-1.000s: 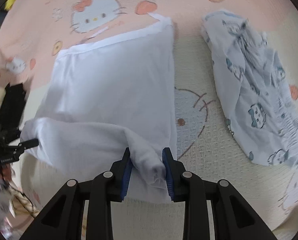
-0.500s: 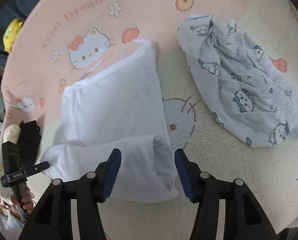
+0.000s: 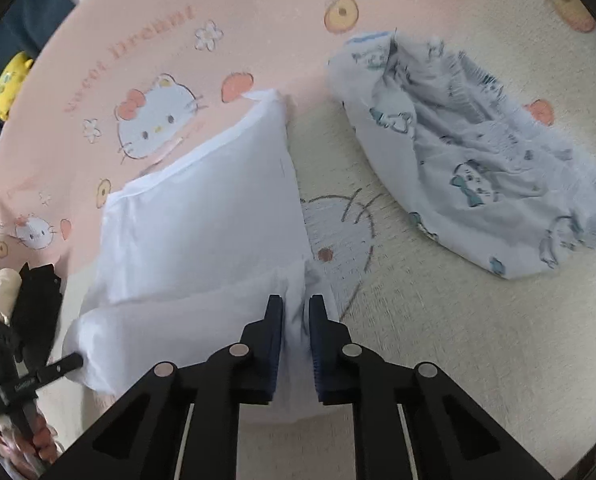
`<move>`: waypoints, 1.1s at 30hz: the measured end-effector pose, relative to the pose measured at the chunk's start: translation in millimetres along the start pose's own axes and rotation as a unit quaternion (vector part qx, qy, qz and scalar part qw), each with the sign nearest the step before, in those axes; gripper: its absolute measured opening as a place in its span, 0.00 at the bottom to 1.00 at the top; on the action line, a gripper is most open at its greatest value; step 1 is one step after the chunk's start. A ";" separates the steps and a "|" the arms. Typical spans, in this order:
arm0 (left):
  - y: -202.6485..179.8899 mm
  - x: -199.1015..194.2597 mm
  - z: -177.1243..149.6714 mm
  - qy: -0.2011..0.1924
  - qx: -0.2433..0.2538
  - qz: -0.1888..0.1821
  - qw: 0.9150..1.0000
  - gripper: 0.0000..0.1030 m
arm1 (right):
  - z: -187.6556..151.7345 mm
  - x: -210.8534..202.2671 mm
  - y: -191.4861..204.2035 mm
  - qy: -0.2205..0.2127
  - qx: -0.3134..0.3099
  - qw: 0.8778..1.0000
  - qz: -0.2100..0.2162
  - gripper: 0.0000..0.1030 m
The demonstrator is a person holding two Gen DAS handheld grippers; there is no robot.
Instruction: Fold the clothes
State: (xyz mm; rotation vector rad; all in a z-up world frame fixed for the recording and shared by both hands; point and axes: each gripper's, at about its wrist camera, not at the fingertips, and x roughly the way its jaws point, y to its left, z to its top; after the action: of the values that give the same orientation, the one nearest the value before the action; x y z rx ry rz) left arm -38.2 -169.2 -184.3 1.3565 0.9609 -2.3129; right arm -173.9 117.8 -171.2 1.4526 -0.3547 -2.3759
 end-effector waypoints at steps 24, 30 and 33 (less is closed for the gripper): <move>-6.7 -25.7 -42.1 -0.062 -0.124 -0.094 0.986 0.73 | -14.7 -57.4 6.8 -0.011 0.096 0.995 0.036 0.55; -11.6 -1.1 -43.1 -0.038 -0.153 -0.102 0.982 0.73 | -43.8 -41.8 -1.6 0.019 0.175 0.981 0.081 0.57; -11.3 4.3 -45.1 -0.041 -0.165 -0.111 0.979 0.73 | -48.2 -32.6 -0.3 0.033 0.177 0.981 0.066 0.57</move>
State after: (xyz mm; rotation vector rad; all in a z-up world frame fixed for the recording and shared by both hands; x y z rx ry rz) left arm -16.9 -130.1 -198.5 1.0591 1.4561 -2.2101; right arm -117.1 129.4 -166.5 1.5948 -0.8654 -2.2317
